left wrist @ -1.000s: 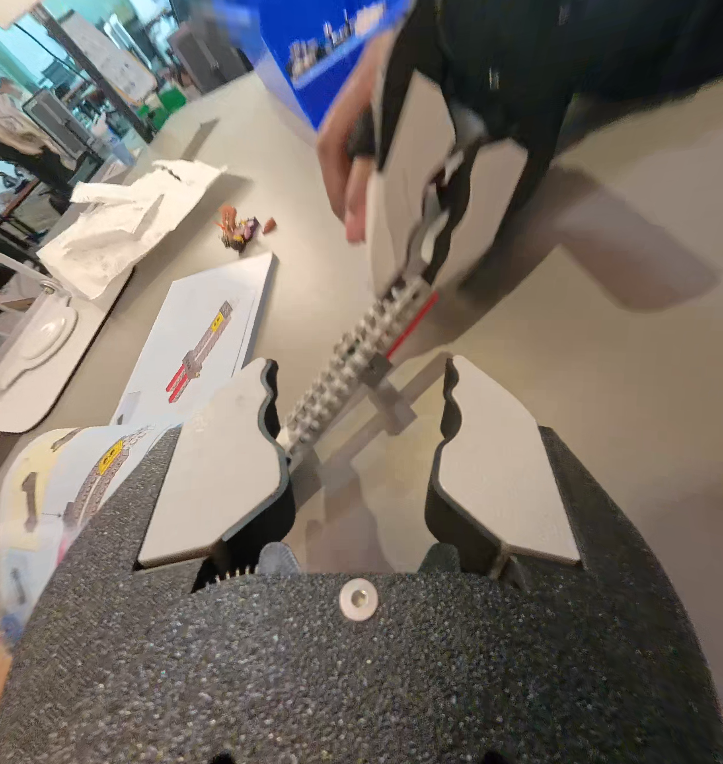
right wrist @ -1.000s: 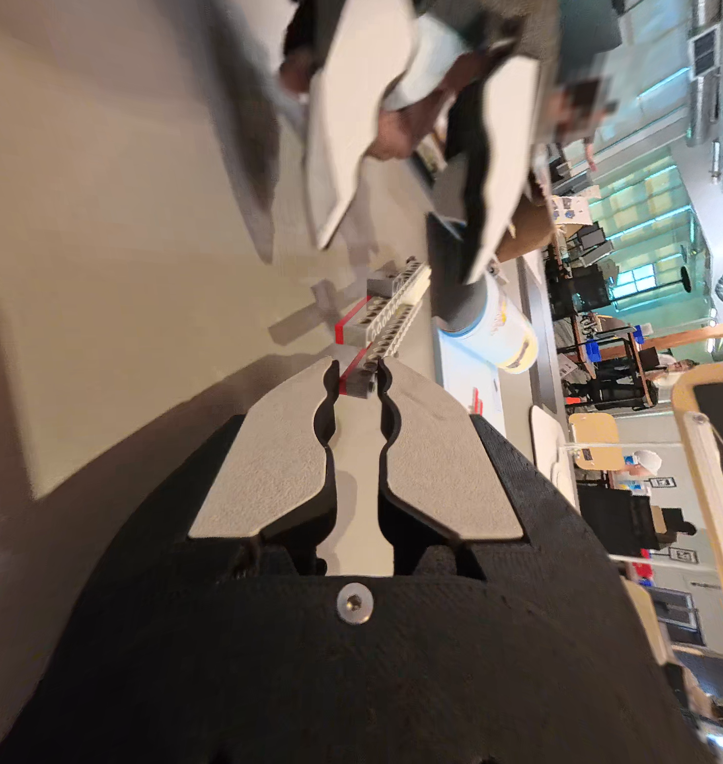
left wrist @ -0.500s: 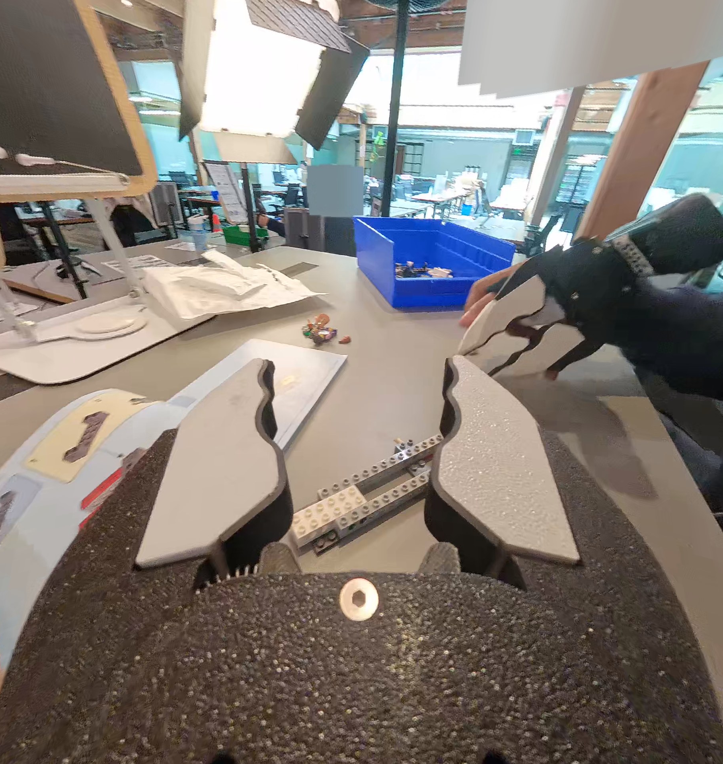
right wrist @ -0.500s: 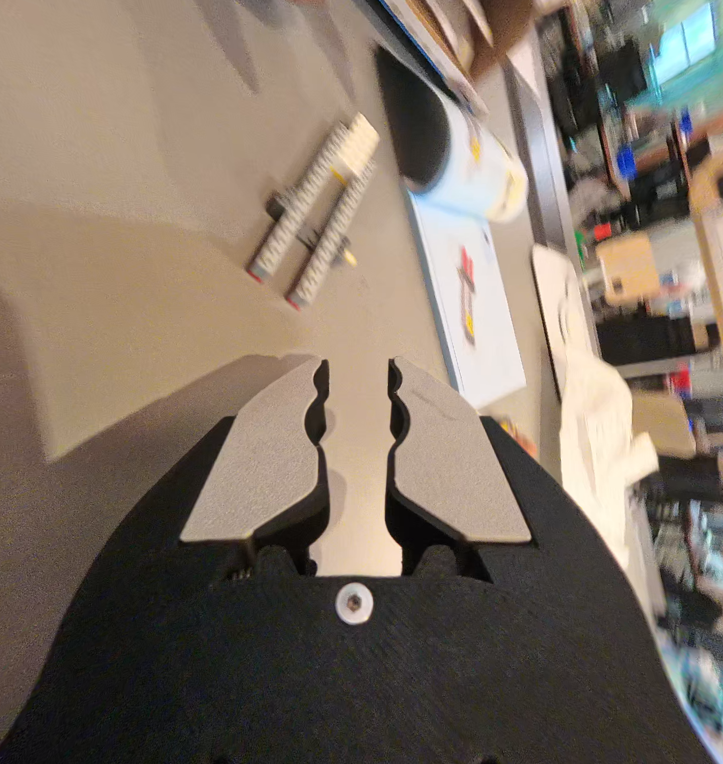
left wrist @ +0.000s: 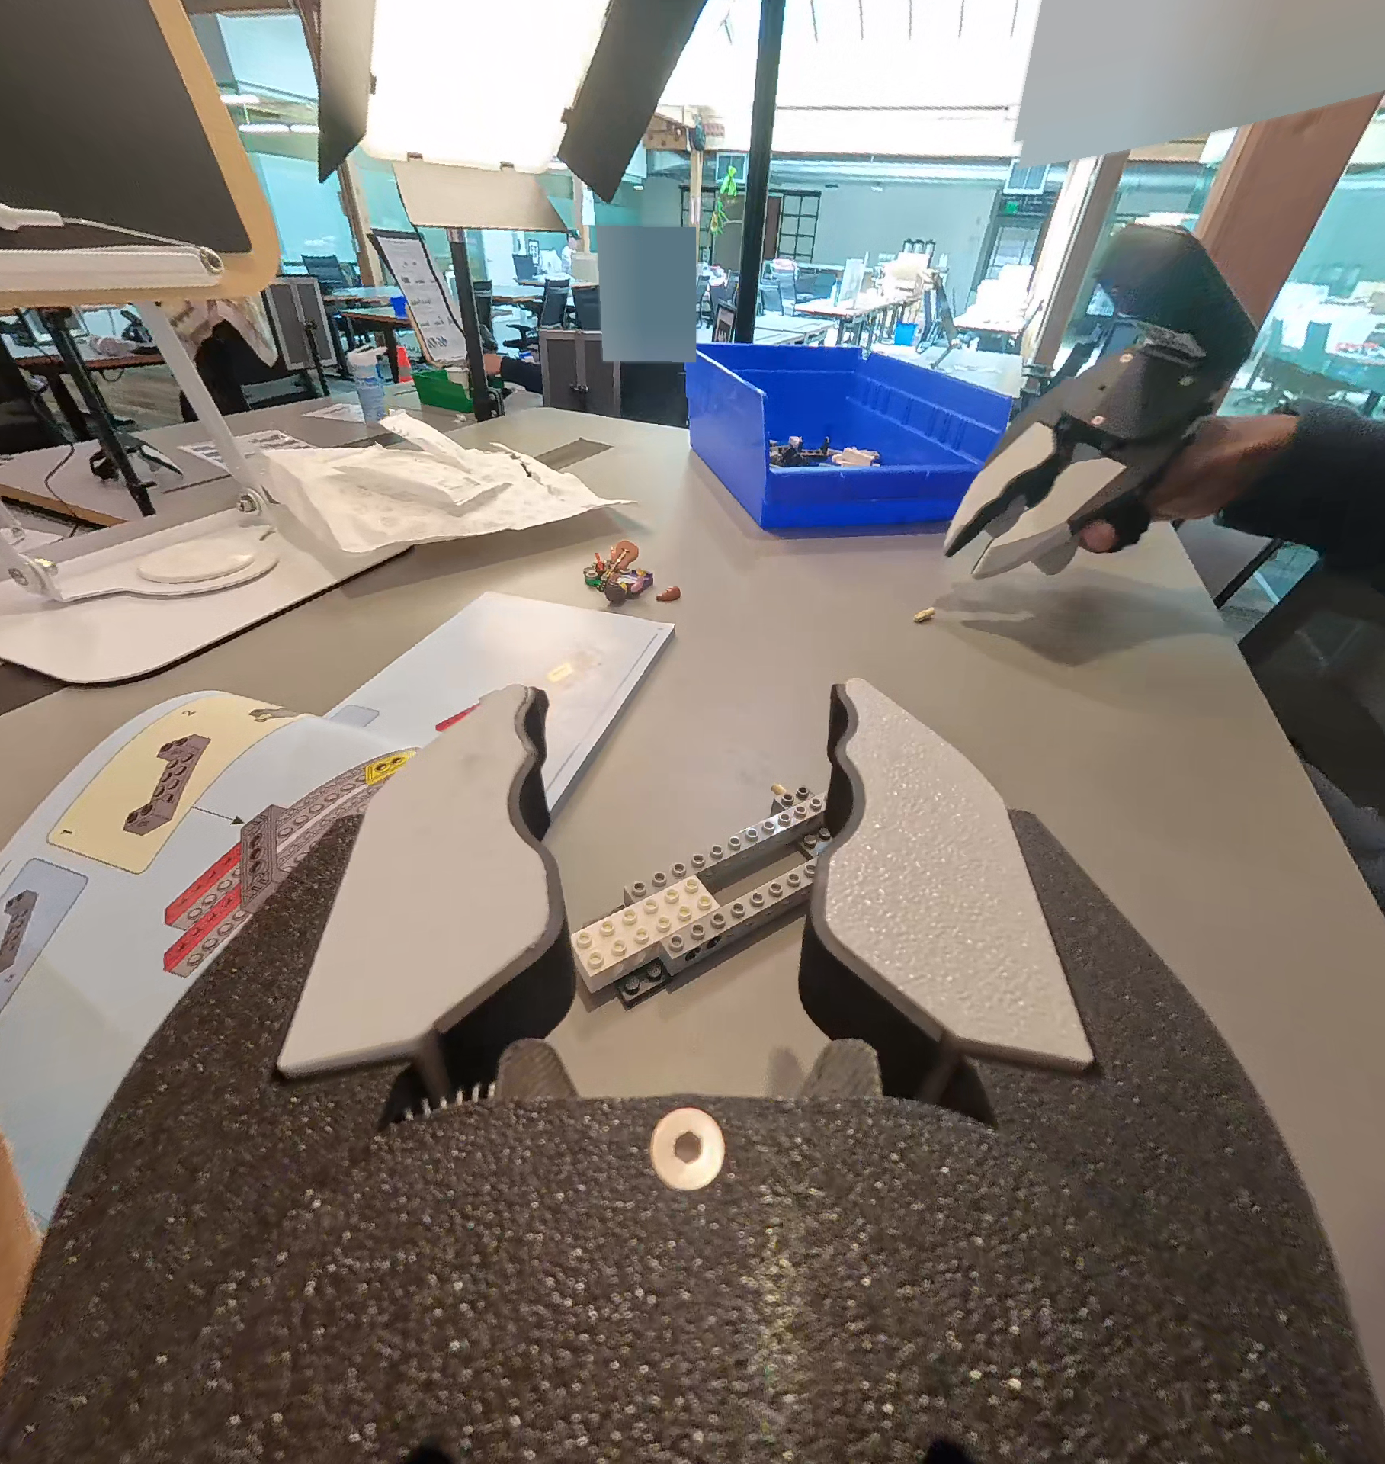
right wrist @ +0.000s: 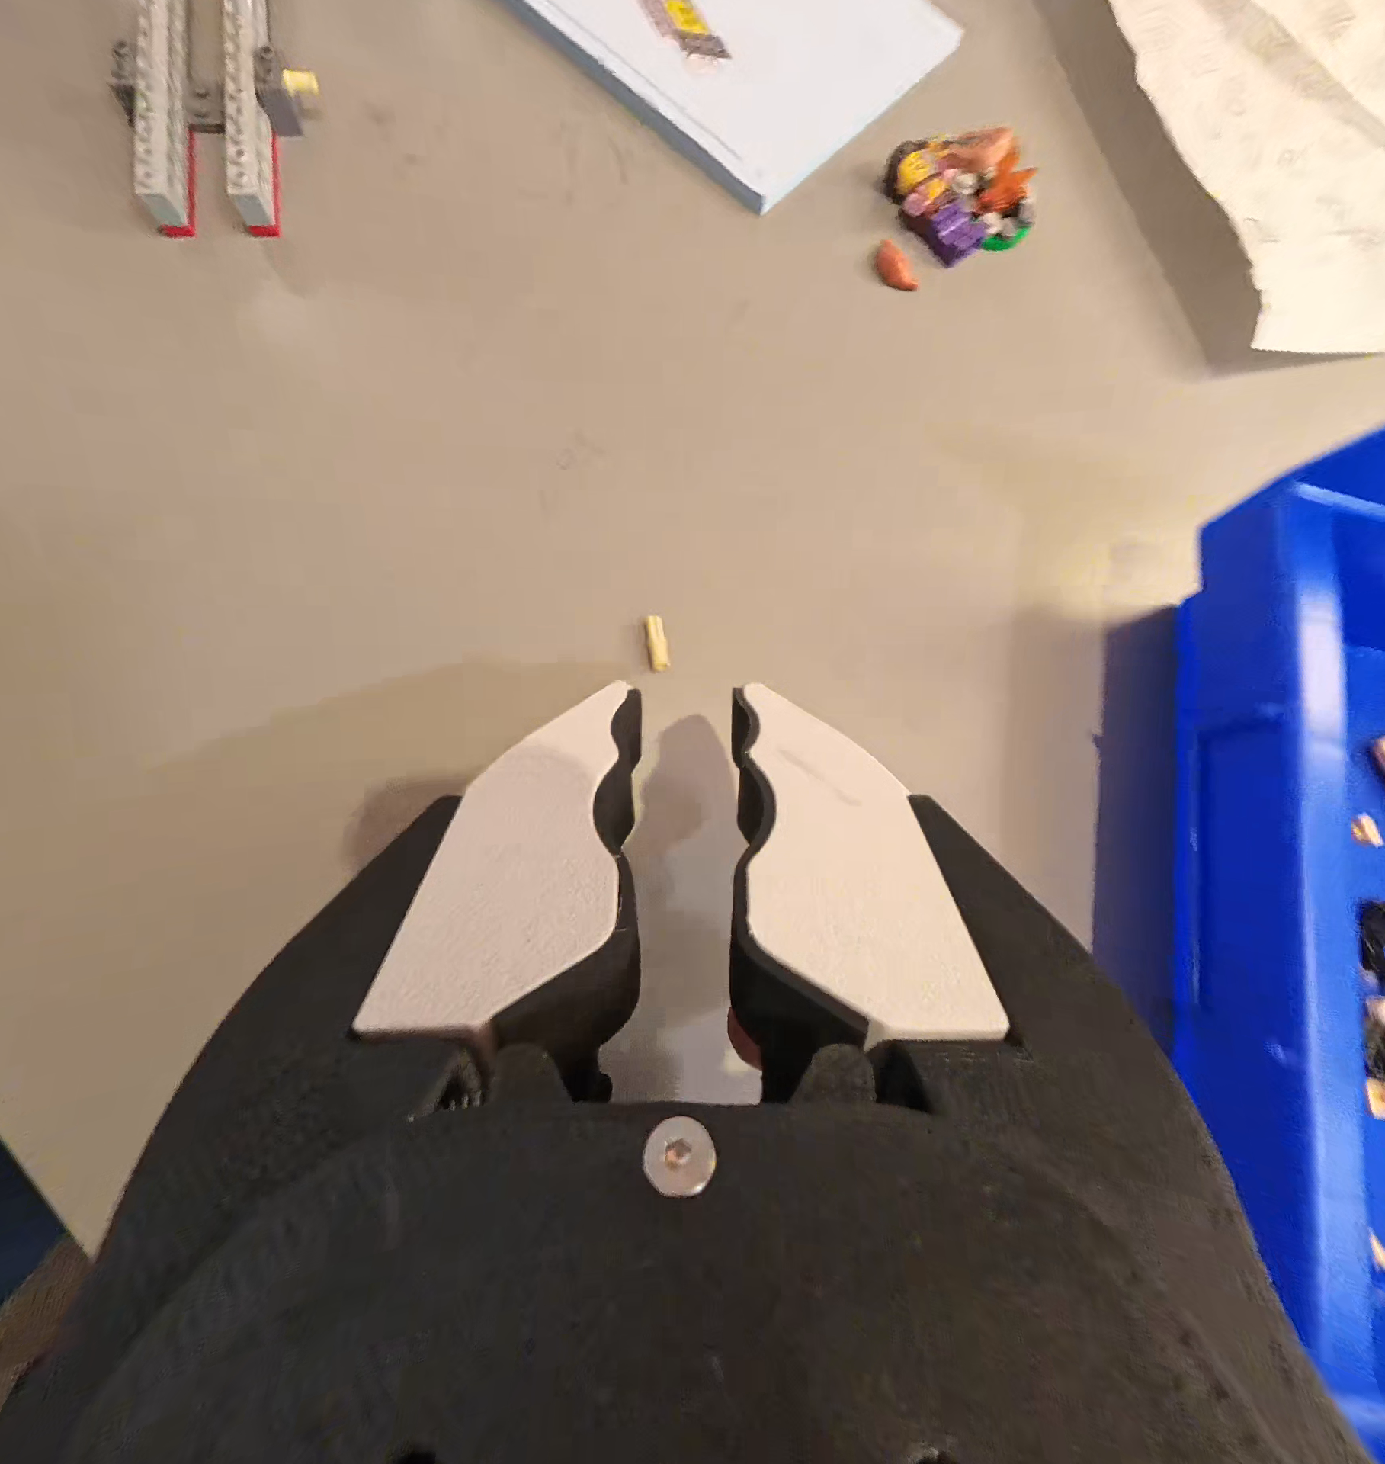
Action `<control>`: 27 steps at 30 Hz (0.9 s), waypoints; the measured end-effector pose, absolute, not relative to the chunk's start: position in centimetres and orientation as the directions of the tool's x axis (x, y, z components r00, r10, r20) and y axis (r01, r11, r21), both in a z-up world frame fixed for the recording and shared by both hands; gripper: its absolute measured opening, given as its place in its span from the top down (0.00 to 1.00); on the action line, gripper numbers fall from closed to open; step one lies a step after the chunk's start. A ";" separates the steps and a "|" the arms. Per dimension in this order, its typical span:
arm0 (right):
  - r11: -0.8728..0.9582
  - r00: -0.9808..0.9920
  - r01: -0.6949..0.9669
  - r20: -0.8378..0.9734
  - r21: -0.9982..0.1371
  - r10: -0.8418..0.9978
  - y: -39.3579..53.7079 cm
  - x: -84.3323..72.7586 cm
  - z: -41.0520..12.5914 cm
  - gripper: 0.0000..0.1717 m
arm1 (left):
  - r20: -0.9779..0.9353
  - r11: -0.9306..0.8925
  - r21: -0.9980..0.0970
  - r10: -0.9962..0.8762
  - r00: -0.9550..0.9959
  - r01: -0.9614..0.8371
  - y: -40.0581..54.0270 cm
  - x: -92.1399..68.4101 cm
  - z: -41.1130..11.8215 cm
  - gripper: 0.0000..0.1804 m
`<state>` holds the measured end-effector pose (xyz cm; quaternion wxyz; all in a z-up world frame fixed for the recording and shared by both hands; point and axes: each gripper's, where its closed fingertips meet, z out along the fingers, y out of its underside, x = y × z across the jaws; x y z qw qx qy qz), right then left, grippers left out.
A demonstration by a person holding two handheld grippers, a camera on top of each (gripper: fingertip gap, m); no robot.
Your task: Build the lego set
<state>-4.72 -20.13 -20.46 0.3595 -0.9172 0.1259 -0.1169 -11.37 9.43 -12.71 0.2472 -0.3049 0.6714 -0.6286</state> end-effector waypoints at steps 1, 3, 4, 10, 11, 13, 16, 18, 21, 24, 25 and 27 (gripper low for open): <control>-0.730 0.950 -0.139 0.119 -0.669 -0.290 -19.6 -4.7 -20.9 0.87 | 0.046 0.033 -0.995 -0.720 -0.692 -0.099 9.3 -11.4 -12.8 0.62; -0.757 0.963 -0.128 0.103 -0.640 -0.250 -18.7 -4.8 -21.6 0.87 | 0.036 0.037 -0.995 -0.721 -0.692 -0.091 9.3 -11.5 -12.8 0.62; -0.767 0.966 -0.123 0.102 -0.630 -0.239 -18.4 -4.8 -21.8 0.87 | 0.033 0.036 -0.996 -0.722 -0.691 -0.085 9.3 -11.5 -12.7 0.62; -0.827 0.969 -0.095 0.140 -0.554 -0.205 -17.9 -4.6 -23.2 0.93 | 0.040 0.027 -0.996 -0.722 -0.691 -0.086 9.3 -11.8 -12.6 0.63; -0.831 0.968 -0.099 0.142 -0.548 -0.209 -17.8 -4.5 -23.2 0.96 | 0.039 0.030 -0.996 -0.721 -0.692 -0.087 9.2 -11.8 -12.6 0.63; -0.839 0.967 -0.098 0.150 -0.535 -0.208 -17.5 -4.5 -23.2 0.97 | 0.040 0.033 -0.995 -0.718 -0.695 -0.091 9.1 -11.9 -12.7 0.63; -0.820 0.967 -0.101 0.137 -0.564 -0.213 -15.9 -5.0 -23.0 0.97 | 0.044 0.025 -0.996 -0.712 -0.700 -0.087 8.7 -12.2 -12.5 0.64; -0.748 0.972 -0.112 0.084 -0.654 -0.218 -12.6 -6.0 -22.0 0.97 | 0.048 0.013 -0.997 -0.697 -0.716 -0.080 8.0 -12.5 -12.3 0.65; -0.577 0.965 -0.185 -0.035 -0.795 -0.260 -6.1 -6.7 -19.7 0.97 | -0.022 0.077 -0.996 -0.701 -0.713 -0.045 7.2 -12.7 -12.5 0.67; -0.417 0.922 -0.378 -0.294 -0.827 -0.251 0.3 -8.0 -17.8 0.97 | -0.172 0.209 -0.978 -0.723 -0.669 0.025 7.0 -12.4 -13.1 0.72; -0.382 0.895 -0.444 -0.384 -0.810 -0.225 2.1 -8.7 -17.2 0.97 | -0.242 0.273 -0.961 -0.724 -0.646 0.054 7.0 -12.3 -13.4 0.74; -0.333 0.827 -0.559 -0.542 -0.759 -0.153 4.9 -10.1 -15.9 0.97 | -0.389 0.412 -0.905 -0.695 -0.605 0.109 6.6 -12.2 -14.2 0.77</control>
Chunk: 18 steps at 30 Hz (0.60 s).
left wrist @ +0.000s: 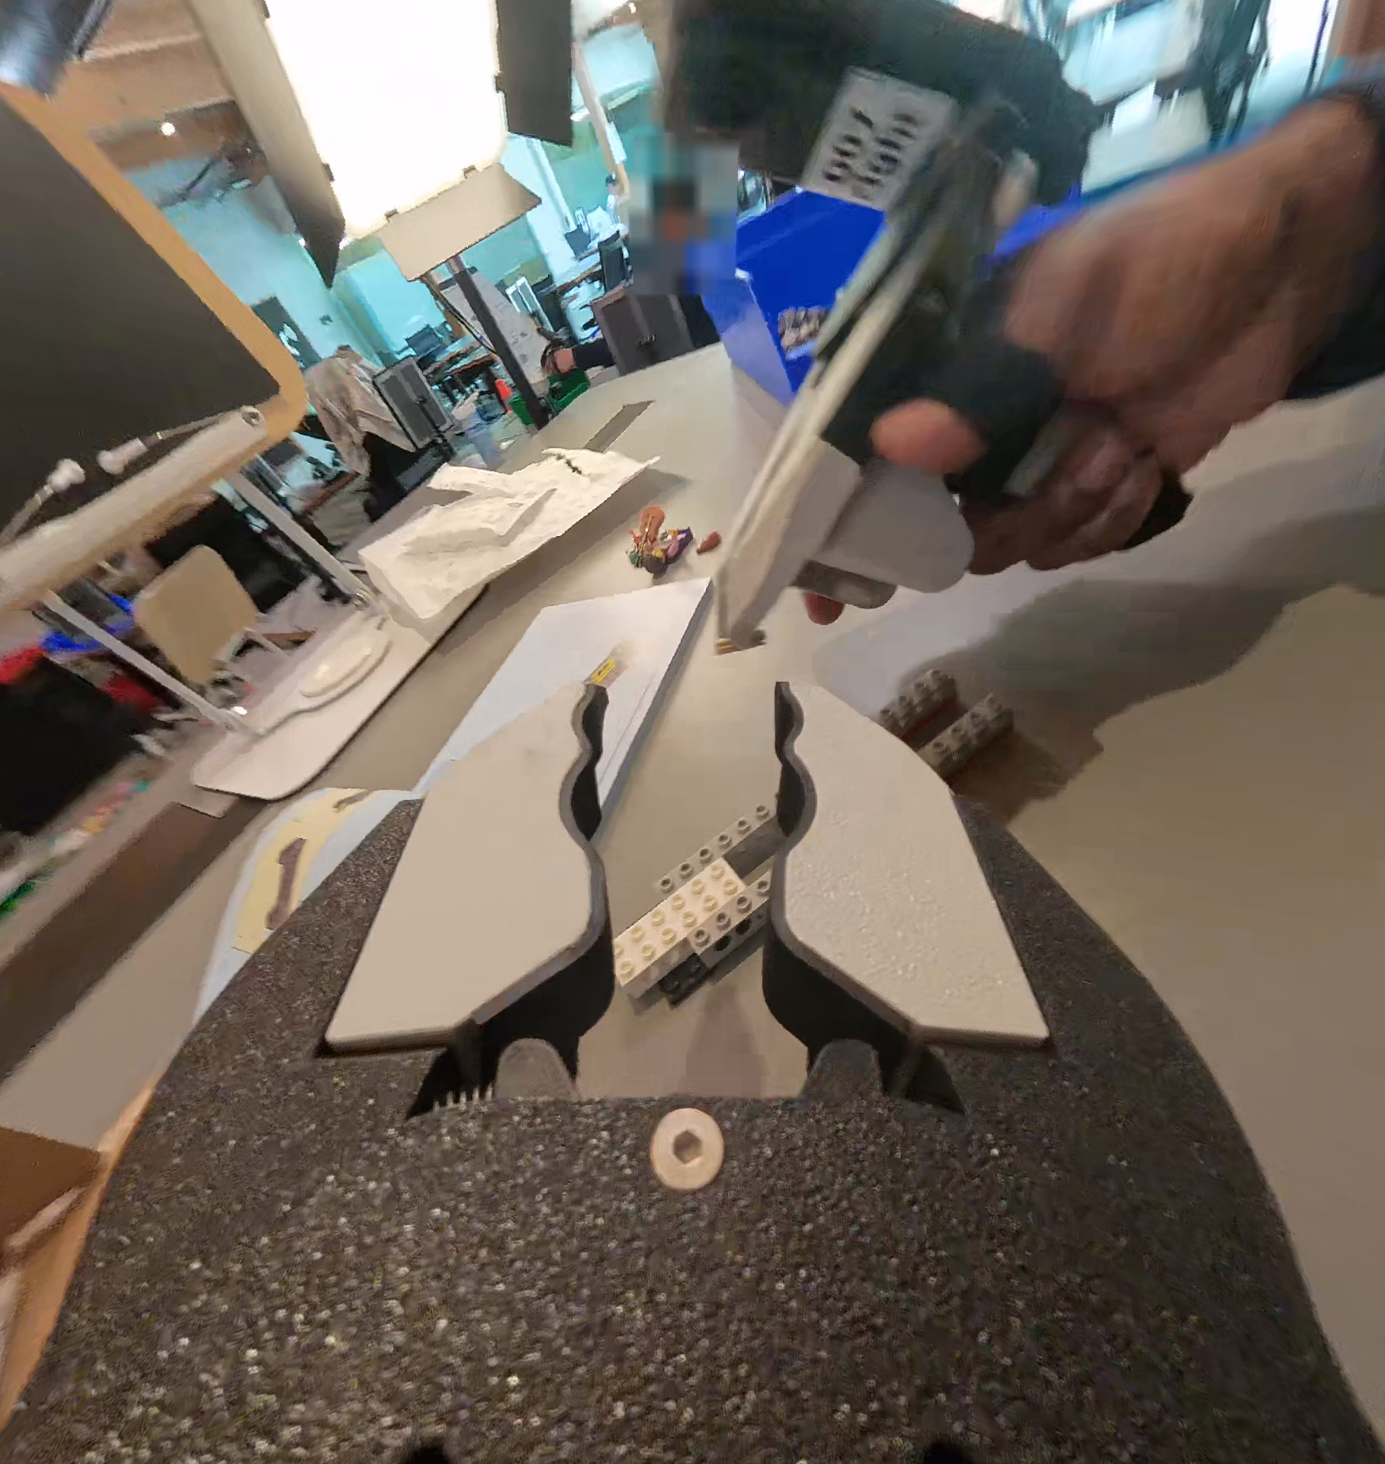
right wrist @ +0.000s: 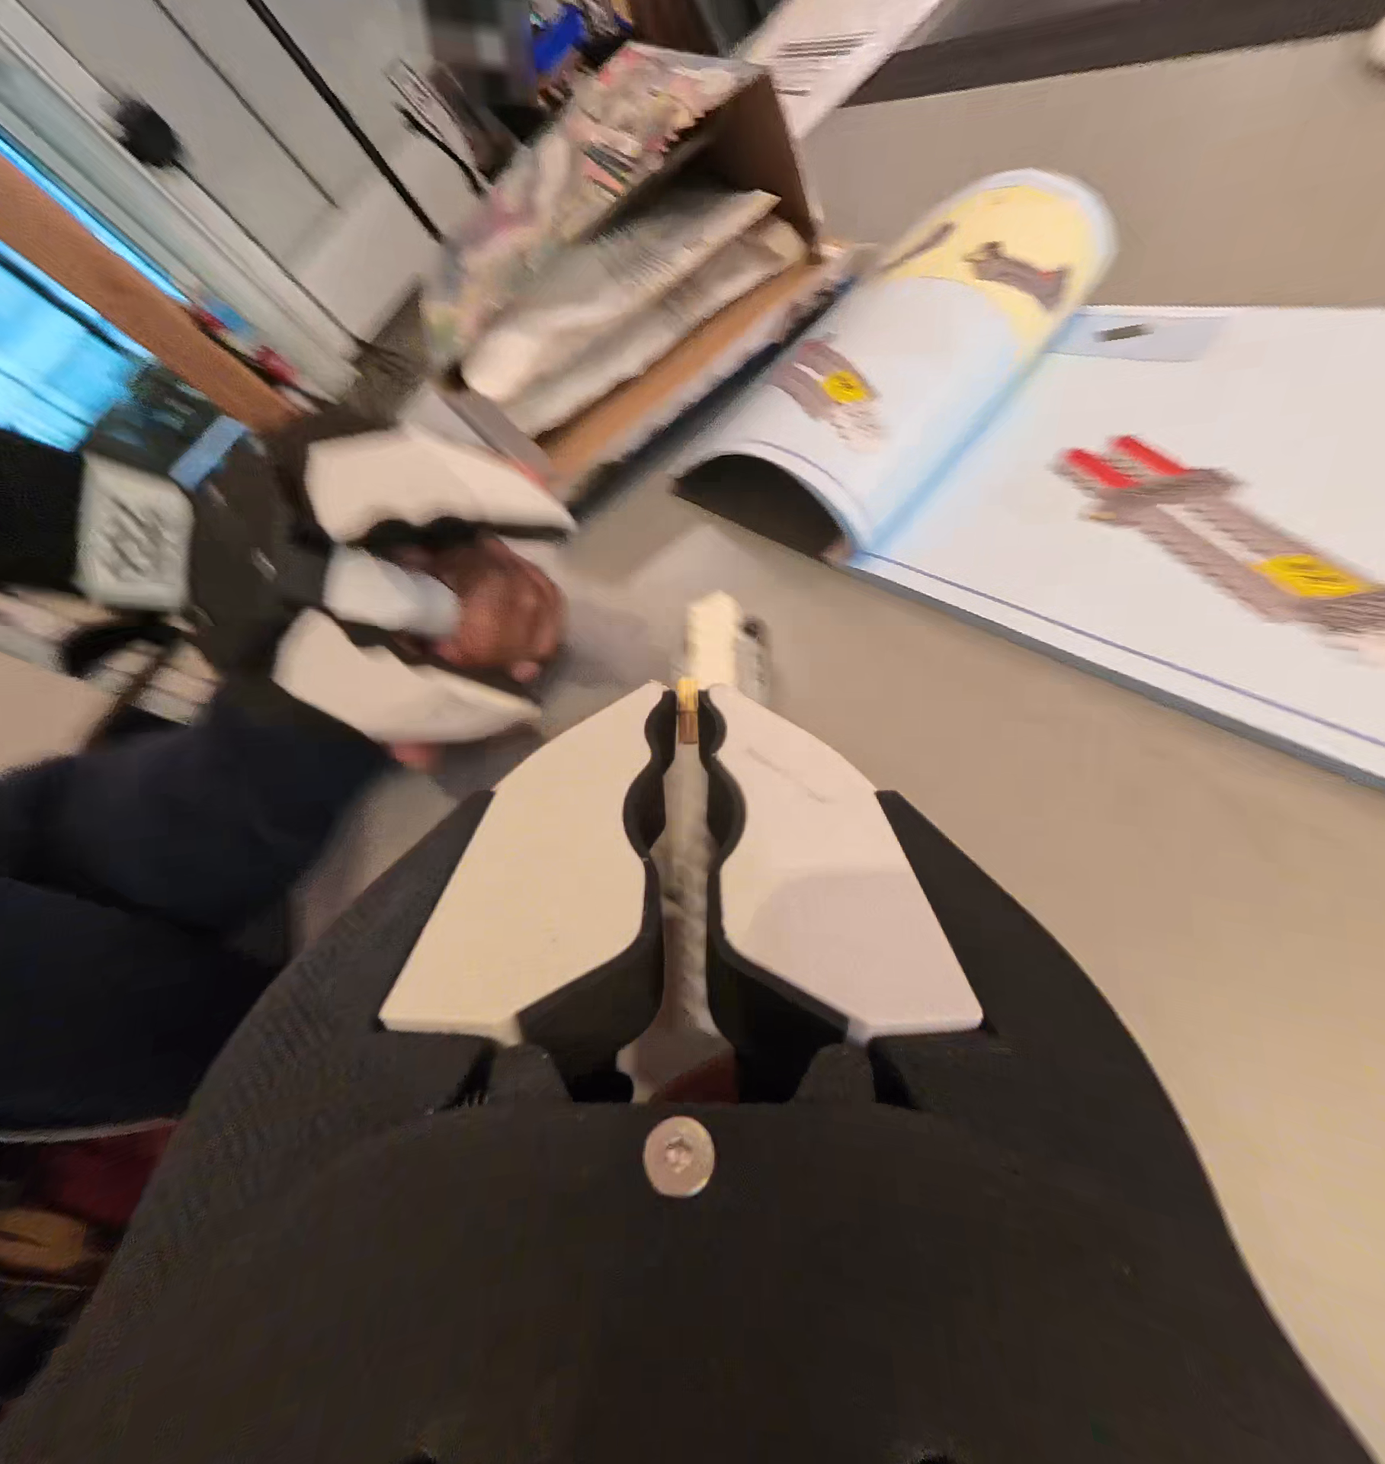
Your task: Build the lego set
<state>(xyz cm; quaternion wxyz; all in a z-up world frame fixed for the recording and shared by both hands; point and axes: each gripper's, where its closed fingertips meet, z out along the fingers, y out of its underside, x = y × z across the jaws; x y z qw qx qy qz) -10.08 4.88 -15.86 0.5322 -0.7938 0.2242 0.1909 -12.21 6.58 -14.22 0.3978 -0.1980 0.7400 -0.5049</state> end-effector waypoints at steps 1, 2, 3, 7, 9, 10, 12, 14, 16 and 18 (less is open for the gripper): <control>-0.320 0.787 -0.608 -0.605 -0.727 -0.119 5.8 -10.6 -15.3 0.97 | -0.453 0.472 -0.871 -0.668 -0.591 0.135 6.3 -12.3 -14.6 0.78; -0.313 0.751 -0.645 -0.653 -0.697 -0.093 6.5 -11.1 -14.9 0.97 | -0.510 0.522 -0.838 -0.647 -0.568 0.158 6.0 -12.2 -14.8 0.79; -0.308 0.723 -0.672 -0.687 -0.673 -0.075 6.9 -11.3 -14.5 0.97 | -0.554 0.558 -0.811 -0.635 -0.538 0.175 6.0 -12.1 -14.9 0.79; -0.281 0.614 -0.762 -0.788 -0.583 -0.032 7.4 -11.8 -13.6 0.97 | -0.647 0.618 -0.751 -0.619 -0.446 0.232 6.3 -12.0 -14.1 0.84; -0.272 0.570 -0.794 -0.822 -0.544 -0.019 7.3 -12.0 -13.3 0.97 | -0.676 0.641 -0.728 -0.613 -0.409 0.243 6.6 -11.8 -13.9 0.86; -0.271 0.556 -0.803 -0.831 -0.531 -0.018 7.3 -12.1 -13.2 0.97 | -0.688 0.650 -0.718 -0.609 -0.394 0.249 6.7 -11.8 -13.8 0.87; -0.261 0.543 -0.813 -0.839 -0.520 -0.021 7.3 -12.2 -13.1 0.97 | -0.716 0.668 -0.695 -0.607 -0.344 0.268 6.8 -11.6 -13.3 0.86; -0.244 0.534 -0.823 -0.845 -0.514 -0.021 7.4 -12.1 -13.0 0.97 | -0.725 0.670 -0.687 -0.608 -0.325 0.279 6.6 -11.6 -13.0 0.86; -0.235 0.530 -0.827 -0.848 -0.511 -0.021 7.5 -12.1 -13.0 0.97 | -0.733 0.680 -0.679 -0.603 -0.314 0.277 6.5 -11.5 -13.0 0.89; -0.227 0.537 -0.825 -0.843 -0.518 -0.029 7.6 -12.1 -13.0 0.97 | -0.746 0.698 -0.664 -0.597 -0.295 0.268 6.7 -11.3 -13.0 0.91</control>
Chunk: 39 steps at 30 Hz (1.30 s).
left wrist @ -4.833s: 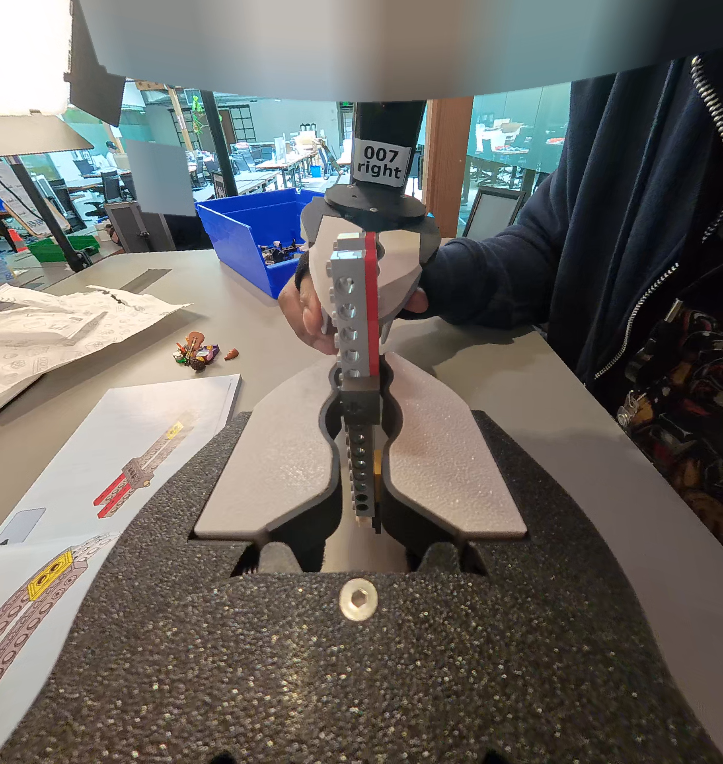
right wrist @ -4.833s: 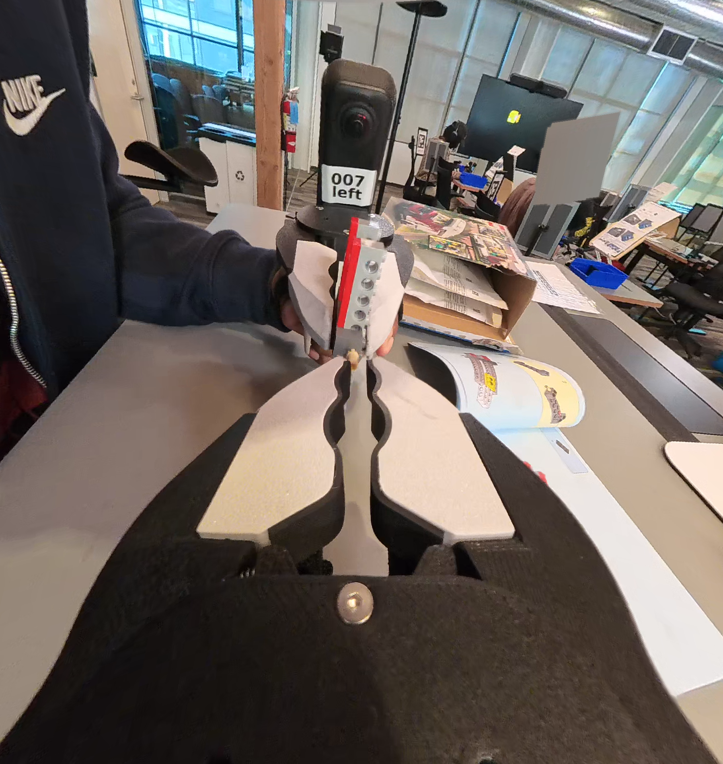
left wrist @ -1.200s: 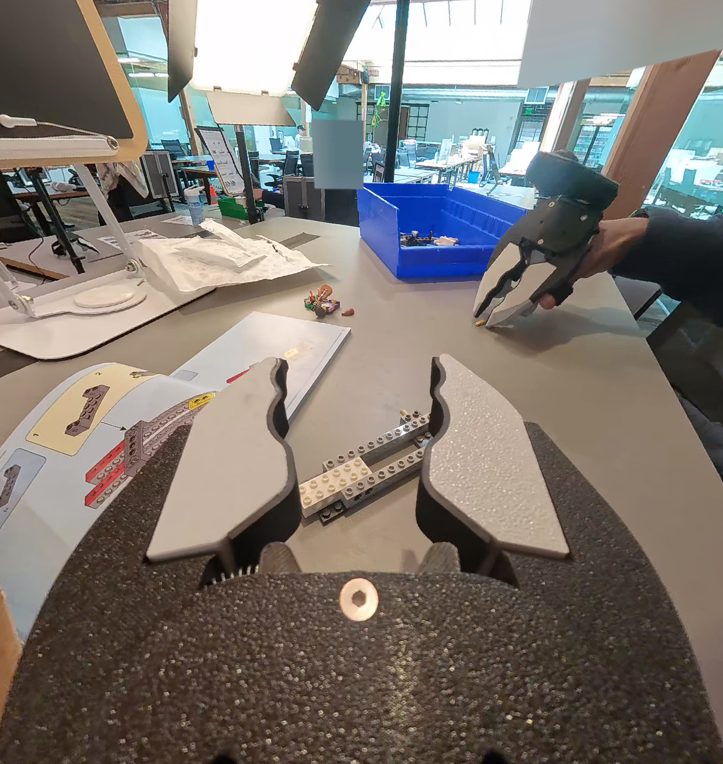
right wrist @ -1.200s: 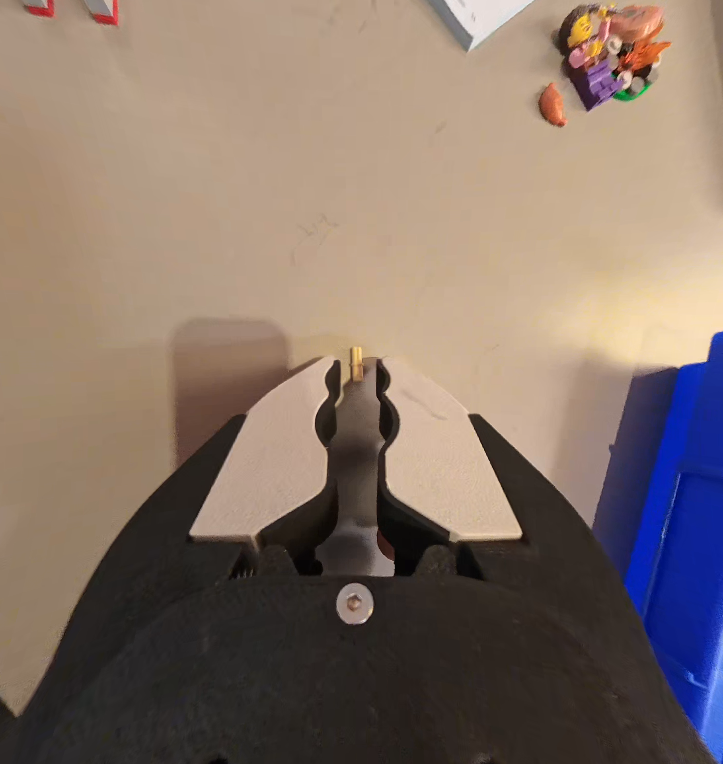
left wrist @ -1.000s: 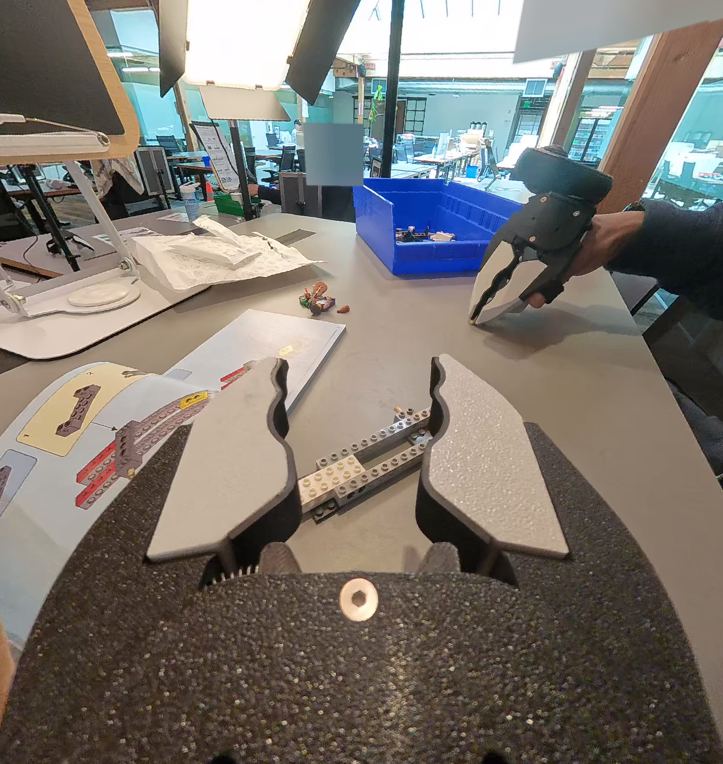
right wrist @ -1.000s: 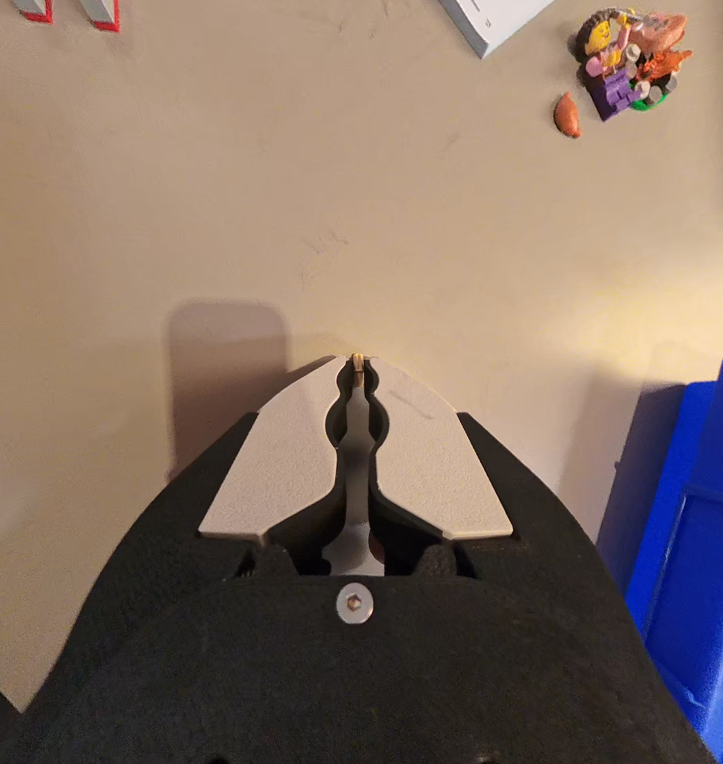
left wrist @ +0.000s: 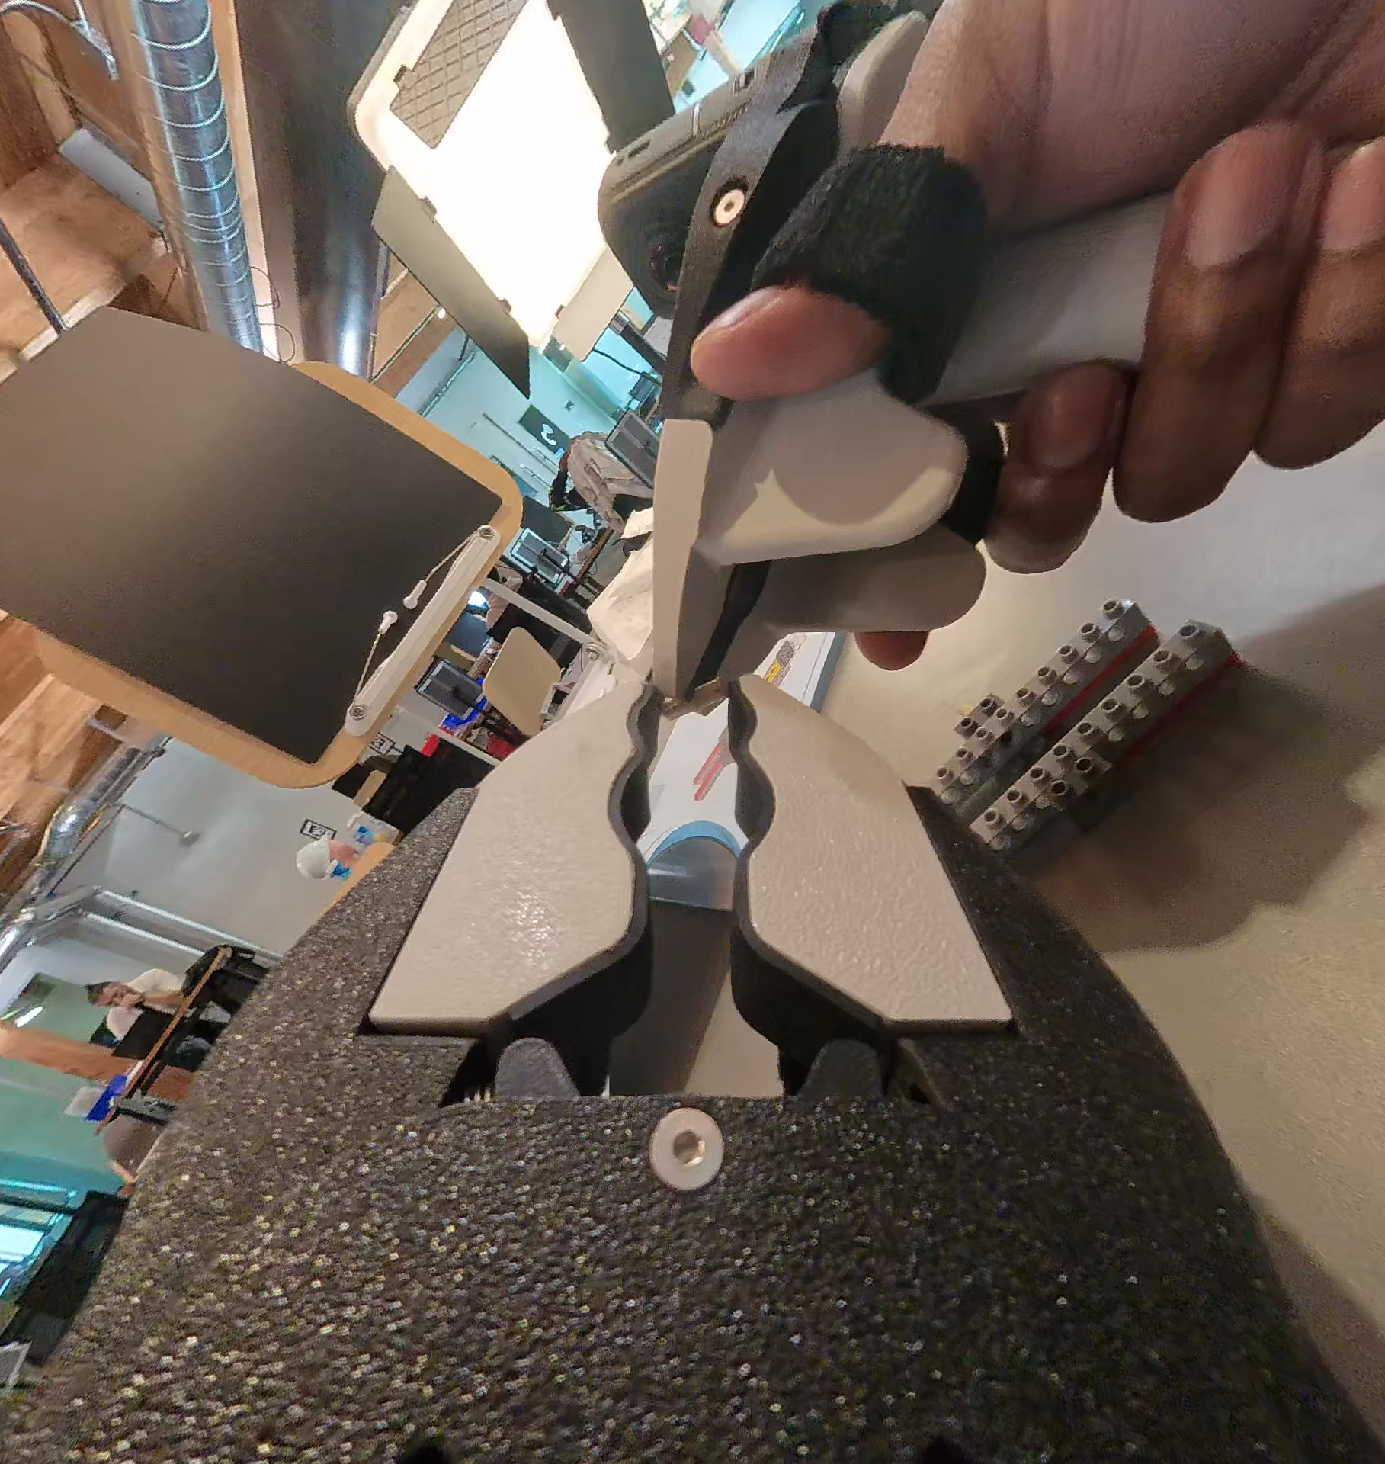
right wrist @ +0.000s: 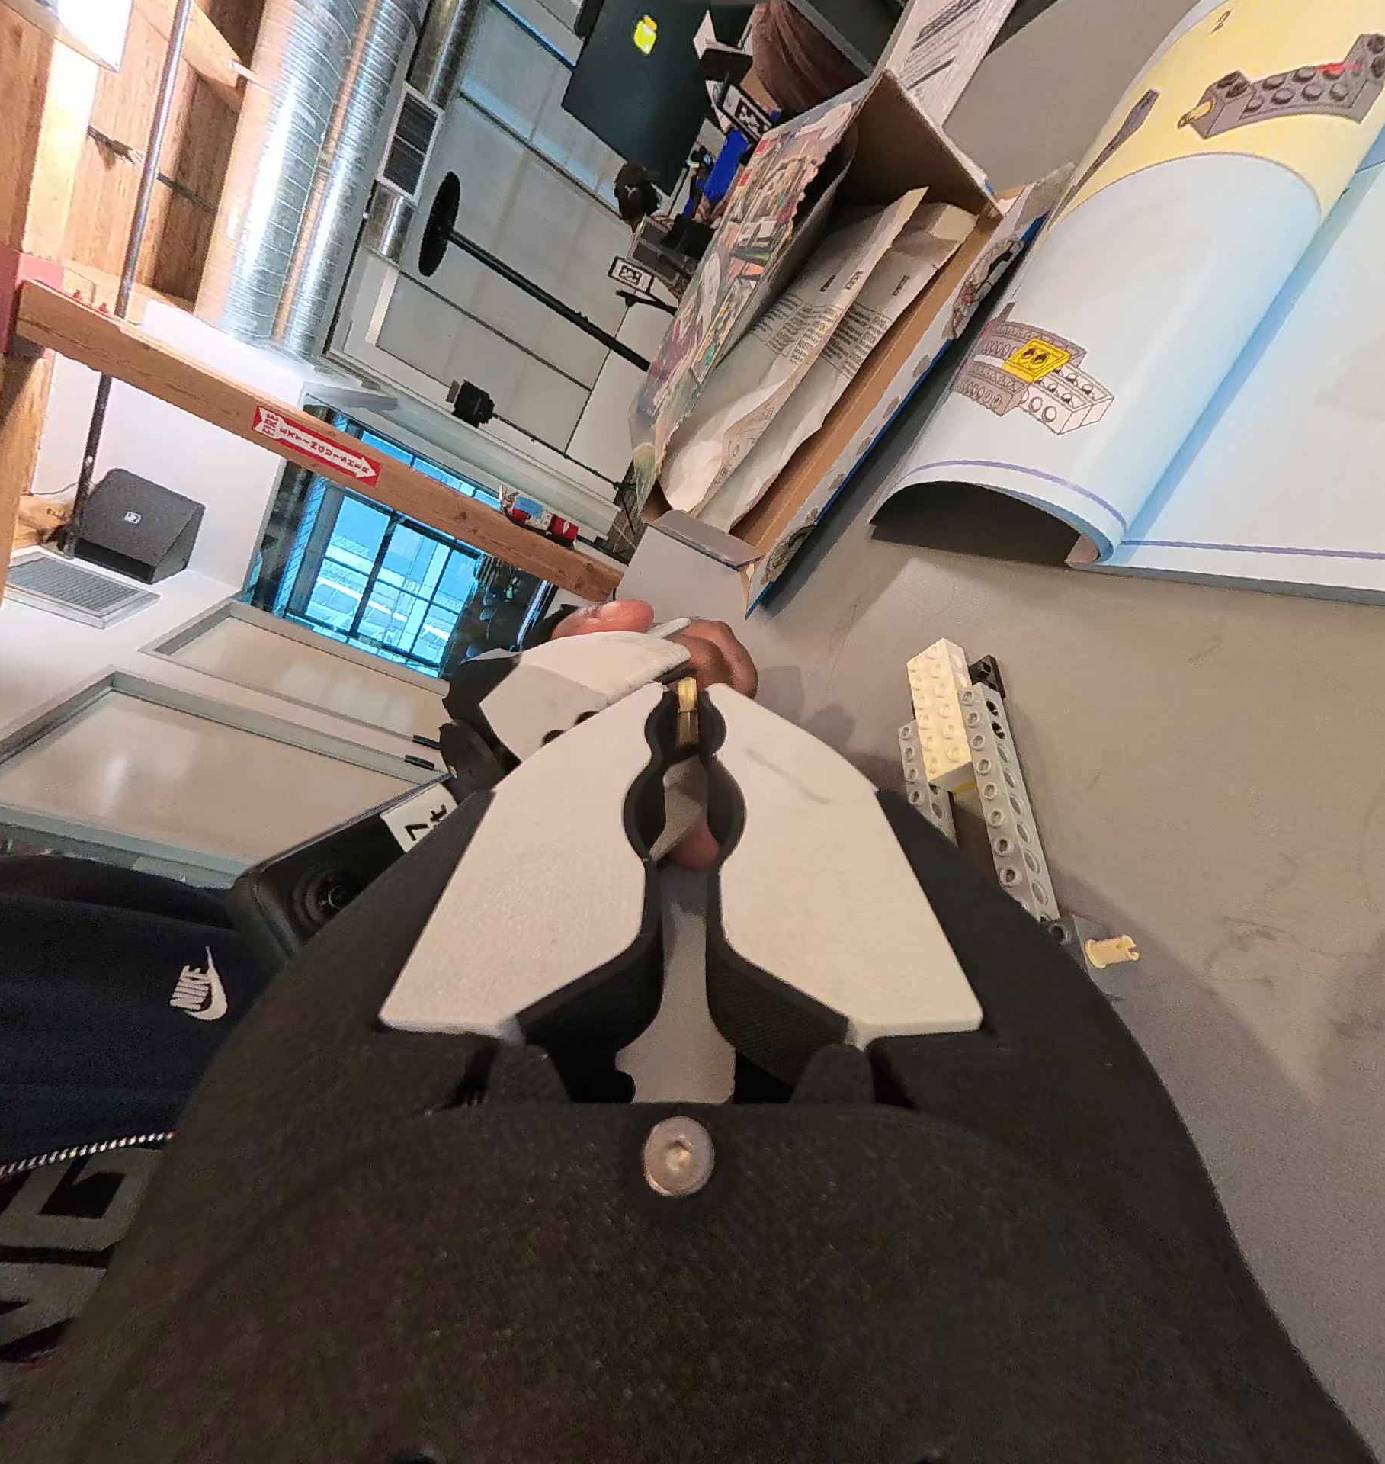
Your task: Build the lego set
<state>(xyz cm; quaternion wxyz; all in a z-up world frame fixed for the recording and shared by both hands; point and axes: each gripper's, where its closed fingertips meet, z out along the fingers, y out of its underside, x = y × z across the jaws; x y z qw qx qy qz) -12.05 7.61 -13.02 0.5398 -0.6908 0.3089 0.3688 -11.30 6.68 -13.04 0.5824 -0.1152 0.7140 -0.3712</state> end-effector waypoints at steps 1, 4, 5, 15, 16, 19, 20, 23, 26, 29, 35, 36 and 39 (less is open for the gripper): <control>-0.222 0.542 -0.823 -0.840 -0.523 -0.029 7.7 -12.1 -13.0 0.97 | -0.748 0.701 -0.662 -0.596 -0.292 0.266 6.7 -11.3 -13.0 0.91; -0.214 0.567 -0.807 -0.824 -0.550 -0.018 7.8 -12.2 -12.9 0.97 | -0.737 0.692 -0.673 -0.603 -0.304 0.261 6.9 -11.4 -13.0 0.91; -0.210 0.576 -0.801 -0.818 -0.561 -0.010 7.9 -12.3 -12.8 0.97 | -0.731 0.685 -0.680 -0.608 -0.309 0.262 6.9 -11.6 -12.9 0.91; -0.044 0.780 -0.622 -0.624 -0.782 0.044 6.8 -11.7 -10.1 0.73 | -0.511 0.461 -0.859 -0.742 -0.434 0.222 8.3 -12.1 -11.7 0.92; 0.004 0.838 -0.545 -0.545 -0.838 0.018 6.2 -11.0 -9.4 0.70 | -0.463 0.411 -0.886 -0.763 -0.452 0.215 8.5 -12.1 -11.4 0.92; 0.057 0.966 -0.159 -0.168 -0.986 -0.197 4.2 -8.4 -7.7 0.60 | -0.283 0.218 -0.959 -0.778 -0.561 0.181 8.5 -12.5 -10.6 0.92; 0.035 0.969 -0.026 -0.033 -0.999 -0.246 3.8 -8.0 -7.2 0.57 | -0.210 0.147 -0.977 -0.757 -0.619 0.152 8.1 -12.7 -10.5 0.92; -0.049 0.924 0.258 0.262 -0.965 -0.280 3.6 -7.8 -6.0 0.51 | -0.011 -0.022 -0.999 -0.662 -0.749 0.034 7.4 -13.3 -10.4 0.92; -0.112 0.909 0.371 0.385 -0.922 -0.160 4.6 -8.7 -7.1 0.56 | 0.167 -0.146 -0.984 -0.545 -0.822 -0.103 7.0 -13.9 -10.3 0.92; -0.116 0.897 0.429 0.438 -0.896 -0.067 5.5 -9.4 -8.7 0.59 | 0.266 -0.245 -0.956 -0.495 -0.827 -0.160 7.4 -13.8 -9.8 0.92; -0.129 0.864 0.499 0.503 -0.857 0.004 6.7 -10.3 -11.0 0.72 | 0.431 -0.427 -0.864 -0.357 -0.829 -0.266 8.1 -13.2 -8.7 0.92; -0.127 0.850 0.523 0.527 -0.843 0.002 6.9 -10.4 -11.3 0.73 | 0.438 -0.443 -0.855 -0.337 -0.833 -0.270 8.2 -13.2 -8.5 0.92; -0.120 0.810 0.578 0.585 -0.807 -0.035 7.4 -10.3 -11.8 0.78 | 0.441 -0.460 -0.846 -0.320 -0.839 -0.270 8.4 -13.1 -8.4 0.92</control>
